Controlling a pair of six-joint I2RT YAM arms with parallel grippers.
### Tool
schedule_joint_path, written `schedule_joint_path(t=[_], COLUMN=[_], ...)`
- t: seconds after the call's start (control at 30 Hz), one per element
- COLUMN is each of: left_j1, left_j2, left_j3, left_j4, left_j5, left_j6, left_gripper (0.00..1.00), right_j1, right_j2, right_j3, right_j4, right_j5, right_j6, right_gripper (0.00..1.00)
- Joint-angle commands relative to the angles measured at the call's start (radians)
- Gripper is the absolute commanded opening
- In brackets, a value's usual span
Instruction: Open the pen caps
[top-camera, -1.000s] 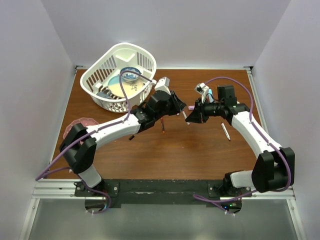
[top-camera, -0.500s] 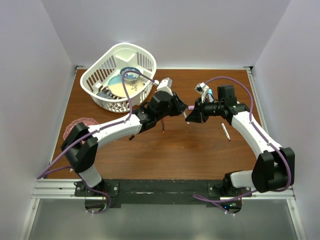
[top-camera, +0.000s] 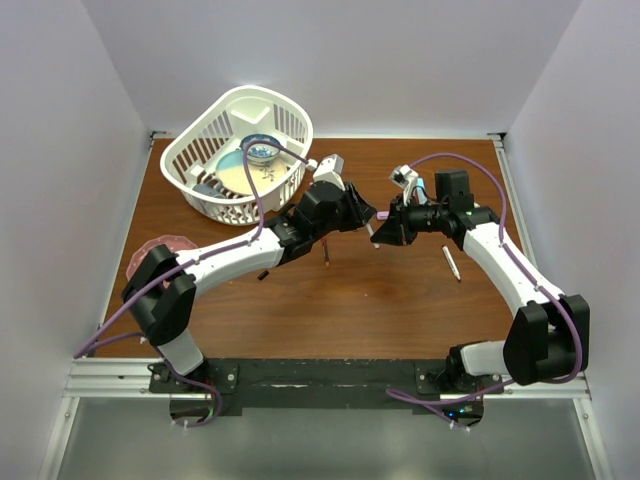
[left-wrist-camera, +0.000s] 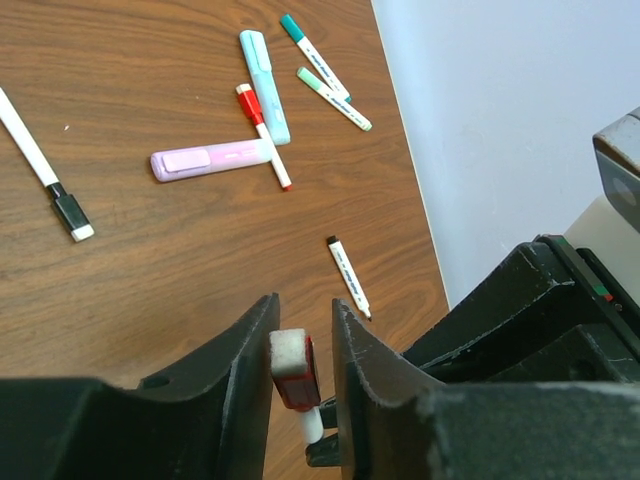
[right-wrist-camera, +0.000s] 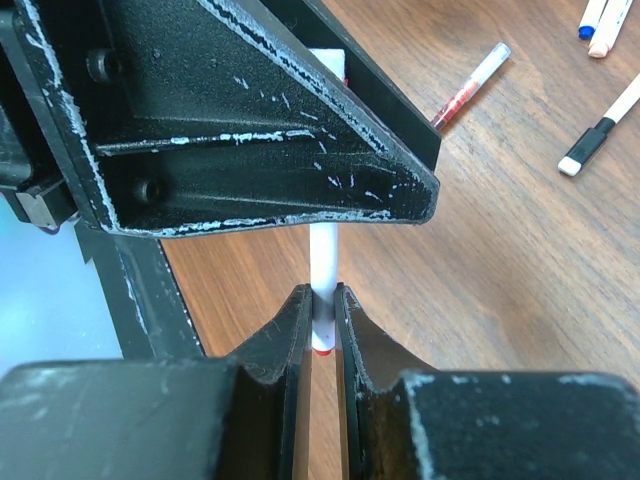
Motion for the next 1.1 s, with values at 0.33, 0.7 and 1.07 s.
schedule_joint_path(t=[0.33,0.7,1.07], left_j1=[0.004,0.001,0.326], left_j2=[-0.032,-0.019,-0.034], left_j3=[-0.019,-0.071,0.256], left_j4=[0.142,0.274,0.170], left_j5=[0.050,0.109,-0.050], left_j6=[-0.002,-0.015,0.054], left_gripper=[0.00,0.00,0.00], right_j1=[0.000,0.000,-0.002], right_j2=[0.000,0.022,-0.001], right_j3=[-0.004,-0.026,-0.061], right_j4=[0.048,0.124,0.126], right_j5=[-0.062,-0.077,-0.148], right_j6=[0.011,0.100,0.112], right_gripper=[0.59,0.00,0.00])
